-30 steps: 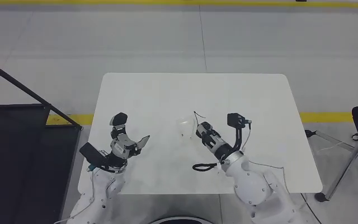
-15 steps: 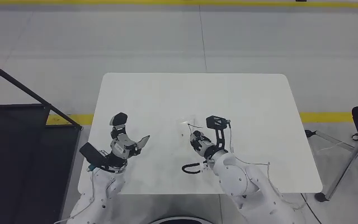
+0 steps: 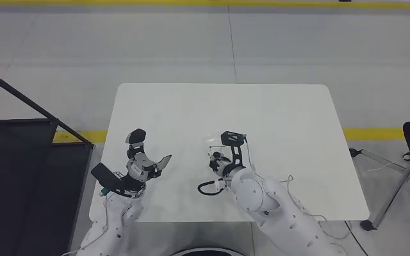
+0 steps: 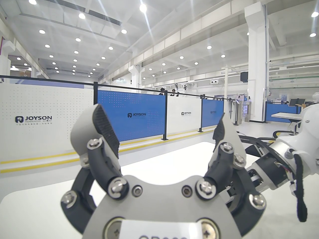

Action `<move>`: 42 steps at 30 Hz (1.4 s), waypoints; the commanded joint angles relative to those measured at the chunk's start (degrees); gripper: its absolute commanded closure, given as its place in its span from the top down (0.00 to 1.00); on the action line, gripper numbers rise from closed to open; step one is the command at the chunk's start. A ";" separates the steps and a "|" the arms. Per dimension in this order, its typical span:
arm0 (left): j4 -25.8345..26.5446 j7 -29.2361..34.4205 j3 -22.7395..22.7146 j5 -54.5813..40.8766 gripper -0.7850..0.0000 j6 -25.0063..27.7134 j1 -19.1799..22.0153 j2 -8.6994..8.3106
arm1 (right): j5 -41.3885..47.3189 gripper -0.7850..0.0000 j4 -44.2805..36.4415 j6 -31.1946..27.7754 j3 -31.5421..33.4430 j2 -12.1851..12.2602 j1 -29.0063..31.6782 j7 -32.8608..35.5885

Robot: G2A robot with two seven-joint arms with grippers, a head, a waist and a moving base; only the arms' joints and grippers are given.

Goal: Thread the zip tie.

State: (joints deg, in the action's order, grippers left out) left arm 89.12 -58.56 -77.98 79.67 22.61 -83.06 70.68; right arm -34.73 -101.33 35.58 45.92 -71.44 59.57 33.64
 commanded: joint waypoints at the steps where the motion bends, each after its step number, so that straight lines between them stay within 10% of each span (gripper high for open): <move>1: 0.00 0.00 0.00 0.00 1.00 0.00 0.00 0.00 | -0.02 0.00 0.83 0.32 -0.55 -0.34 -0.63 0.17; 30: 0.00 0.00 0.00 0.00 1.00 0.00 0.00 0.00 | -5.09 0.37 -2.10 0.94 0.60 -1.69 1.99 2.03; 32: 0.00 0.00 0.00 0.00 1.00 0.00 0.00 0.00 | -5.88 0.49 -3.82 0.95 1.14 -1.56 3.24 1.34; 34: 0.00 0.00 0.00 0.00 1.00 0.00 0.00 0.00 | -7.79 0.95 -5.70 1.87 1.60 -1.33 4.83 0.48; 42: 0.00 0.00 0.00 0.00 1.00 0.00 0.00 0.00 | -19.52 1.00 -17.48 5.76 2.54 -0.07 12.38 -0.66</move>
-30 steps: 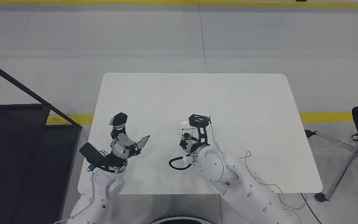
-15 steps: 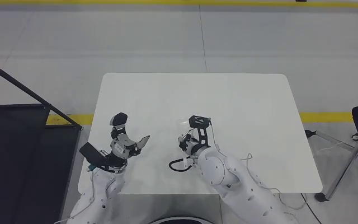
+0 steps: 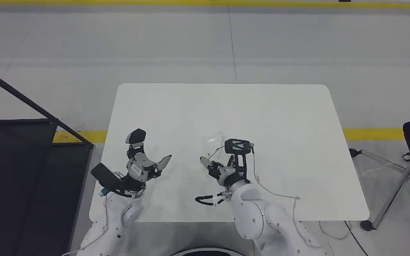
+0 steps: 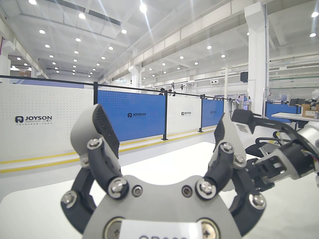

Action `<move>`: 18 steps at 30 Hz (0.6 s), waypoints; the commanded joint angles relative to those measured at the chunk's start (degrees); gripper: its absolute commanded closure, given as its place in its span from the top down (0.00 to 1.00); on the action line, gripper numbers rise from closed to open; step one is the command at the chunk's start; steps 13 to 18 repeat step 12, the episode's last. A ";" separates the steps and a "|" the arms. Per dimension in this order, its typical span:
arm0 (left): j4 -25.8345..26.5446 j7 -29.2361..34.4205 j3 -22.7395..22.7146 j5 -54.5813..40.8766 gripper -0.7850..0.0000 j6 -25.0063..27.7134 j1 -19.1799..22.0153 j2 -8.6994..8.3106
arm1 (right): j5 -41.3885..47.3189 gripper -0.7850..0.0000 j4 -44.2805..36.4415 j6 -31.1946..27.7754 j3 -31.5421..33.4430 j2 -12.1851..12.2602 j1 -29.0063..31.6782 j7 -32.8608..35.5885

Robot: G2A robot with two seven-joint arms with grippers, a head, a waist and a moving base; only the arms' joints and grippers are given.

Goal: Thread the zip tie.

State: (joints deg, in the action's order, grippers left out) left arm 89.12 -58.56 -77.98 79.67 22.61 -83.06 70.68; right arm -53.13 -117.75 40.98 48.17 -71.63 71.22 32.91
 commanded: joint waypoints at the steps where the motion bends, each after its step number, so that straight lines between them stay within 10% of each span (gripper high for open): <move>1: 0.00 0.00 0.00 0.00 1.00 0.00 0.00 0.00 | -2.52 1.00 -2.22 0.96 0.65 0.28 1.64 0.07; 18: 0.00 0.00 0.00 0.00 1.00 0.00 0.00 0.00 | -3.75 1.00 -13.24 5.51 9.31 0.64 7.89 -0.92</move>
